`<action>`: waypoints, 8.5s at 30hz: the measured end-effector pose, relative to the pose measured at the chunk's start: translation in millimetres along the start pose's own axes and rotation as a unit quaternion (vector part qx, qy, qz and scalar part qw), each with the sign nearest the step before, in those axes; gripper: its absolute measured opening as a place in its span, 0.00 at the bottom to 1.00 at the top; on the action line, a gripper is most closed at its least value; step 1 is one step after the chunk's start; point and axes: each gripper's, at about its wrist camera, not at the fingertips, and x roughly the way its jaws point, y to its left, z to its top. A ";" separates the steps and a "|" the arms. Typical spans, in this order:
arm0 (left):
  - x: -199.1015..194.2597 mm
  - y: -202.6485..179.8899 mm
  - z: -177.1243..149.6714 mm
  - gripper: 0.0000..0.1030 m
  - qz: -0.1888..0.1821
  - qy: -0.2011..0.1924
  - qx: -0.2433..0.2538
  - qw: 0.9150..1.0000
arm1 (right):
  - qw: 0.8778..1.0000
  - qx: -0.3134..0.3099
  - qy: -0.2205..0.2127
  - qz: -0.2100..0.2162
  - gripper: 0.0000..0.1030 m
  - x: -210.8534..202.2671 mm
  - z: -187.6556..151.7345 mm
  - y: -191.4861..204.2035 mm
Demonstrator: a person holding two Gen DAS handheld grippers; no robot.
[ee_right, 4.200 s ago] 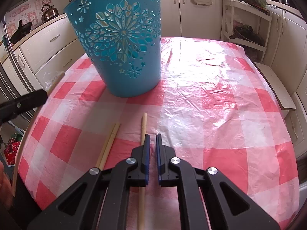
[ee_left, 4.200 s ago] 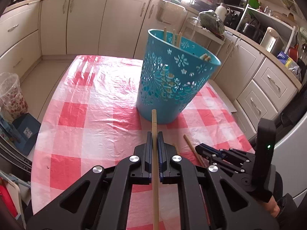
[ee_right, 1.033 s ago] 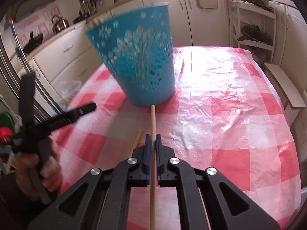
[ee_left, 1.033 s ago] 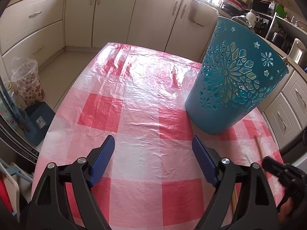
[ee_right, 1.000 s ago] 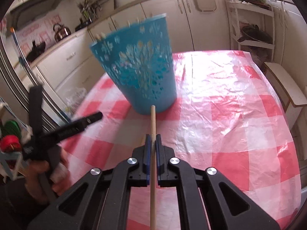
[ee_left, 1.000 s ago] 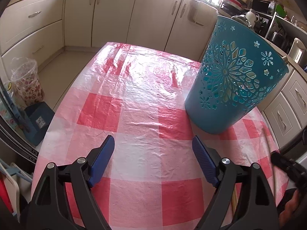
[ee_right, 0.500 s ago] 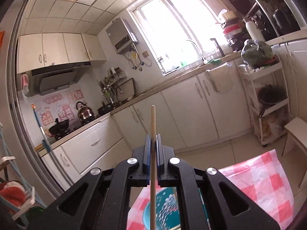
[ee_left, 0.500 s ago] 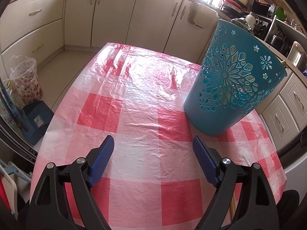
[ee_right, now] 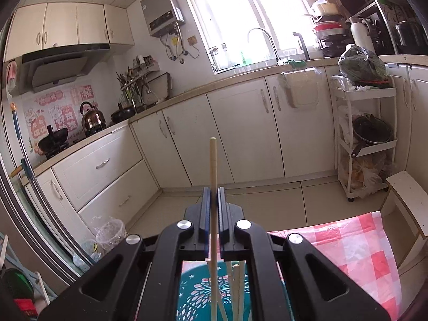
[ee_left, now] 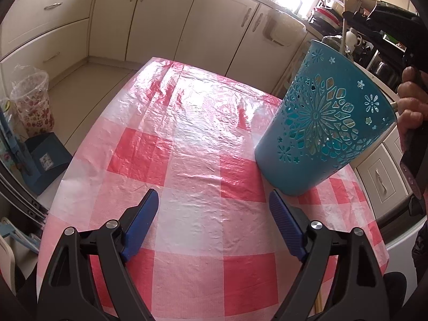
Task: Organize utensils
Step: 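Drop the chopstick into the basket by opening the right tool, then close the right tool on a chopstick while the left tool approaches another chopstick, then close the left tool on a wooden chopstick on the cloth, then lift the chopstick with the left tool and drop it into the basket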
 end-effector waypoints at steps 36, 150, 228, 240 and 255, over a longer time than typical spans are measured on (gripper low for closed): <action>-2.7 -3.3 -1.5 0.81 0.024 -0.010 0.010 1.000 | 0.987 -0.005 0.143 -0.074 0.52 -111.6 -175.7 -27.2; 22.8 -80.1 -27.6 0.44 0.079 0.066 0.167 0.981 | 0.965 -0.046 0.244 -0.087 0.09 -78.9 -209.6 -37.1; -47.6 -142.7 181.0 0.04 -0.101 -0.228 0.038 0.968 | 0.964 -0.050 0.248 -0.077 0.07 -76.8 -210.0 -32.2; -31.0 -140.5 172.5 0.04 -0.090 -0.222 0.047 0.970 | 0.965 -0.048 0.248 -0.075 0.07 -77.0 -209.6 -33.3; -63.8 -104.8 111.8 0.57 -0.026 -0.195 0.071 0.978 | 0.965 -0.038 0.251 -0.065 0.07 -77.0 -208.1 -37.3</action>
